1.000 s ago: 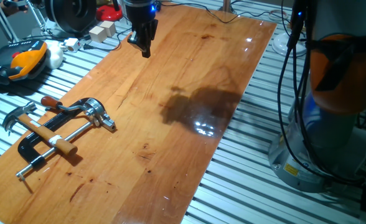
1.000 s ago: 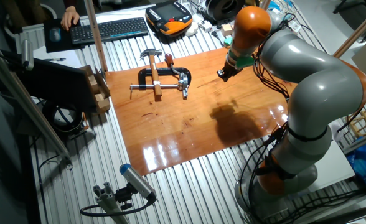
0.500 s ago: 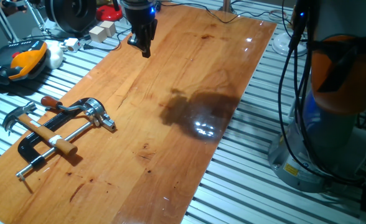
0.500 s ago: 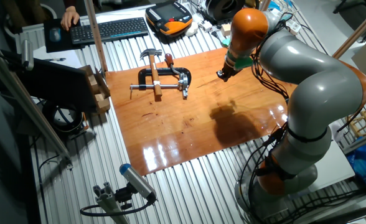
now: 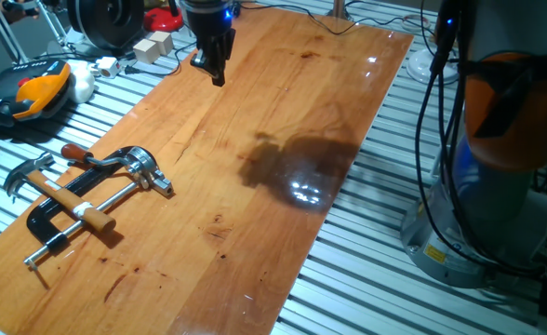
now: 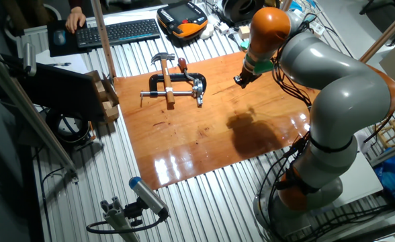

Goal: Pull up the lever

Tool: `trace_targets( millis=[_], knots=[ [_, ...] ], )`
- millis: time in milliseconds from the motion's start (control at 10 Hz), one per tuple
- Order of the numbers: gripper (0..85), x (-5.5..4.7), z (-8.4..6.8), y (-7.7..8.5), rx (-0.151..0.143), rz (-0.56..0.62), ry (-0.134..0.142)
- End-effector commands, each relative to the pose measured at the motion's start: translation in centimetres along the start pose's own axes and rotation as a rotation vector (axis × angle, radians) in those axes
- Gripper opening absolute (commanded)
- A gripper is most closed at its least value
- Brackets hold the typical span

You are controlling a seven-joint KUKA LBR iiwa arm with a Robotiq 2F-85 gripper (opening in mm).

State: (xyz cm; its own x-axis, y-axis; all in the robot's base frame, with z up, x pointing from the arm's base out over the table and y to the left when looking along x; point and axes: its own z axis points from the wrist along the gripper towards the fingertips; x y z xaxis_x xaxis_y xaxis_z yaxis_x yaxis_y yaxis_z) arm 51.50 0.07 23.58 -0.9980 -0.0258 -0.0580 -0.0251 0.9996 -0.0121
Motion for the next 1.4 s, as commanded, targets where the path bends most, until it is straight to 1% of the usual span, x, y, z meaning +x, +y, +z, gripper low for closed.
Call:
trace_targets(
  millis=[0, 200, 400, 600, 700, 800, 900, 1000, 1100, 1200, 1300],
  knots=[
    [0.0, 0.01, 0.01, 0.00, 0.000, 0.000, -0.002],
    [0.0, 0.01, 0.01, 0.00, -0.014, -0.002, -0.001],
    [0.0, 0.01, 0.01, 0.00, -0.021, 0.000, -0.004],
    [0.0, 0.01, 0.01, 0.00, -0.029, 0.002, 0.005],
    [0.0, 0.01, 0.01, 0.00, -0.026, 0.008, 0.002],
    [0.0, 0.01, 0.01, 0.00, -0.014, 0.009, -0.005],
    [0.0, 0.01, 0.01, 0.00, -0.008, 0.007, -0.011],
    [0.0, 0.01, 0.01, 0.00, -0.012, 0.015, -0.013],
    [0.0, 0.01, 0.01, 0.00, -0.008, 0.022, -0.020],
    [0.0, 0.01, 0.01, 0.00, 0.009, 0.027, -0.022],
    [0.0, 0.01, 0.01, 0.00, 0.003, 0.028, 0.001]
  ],
)
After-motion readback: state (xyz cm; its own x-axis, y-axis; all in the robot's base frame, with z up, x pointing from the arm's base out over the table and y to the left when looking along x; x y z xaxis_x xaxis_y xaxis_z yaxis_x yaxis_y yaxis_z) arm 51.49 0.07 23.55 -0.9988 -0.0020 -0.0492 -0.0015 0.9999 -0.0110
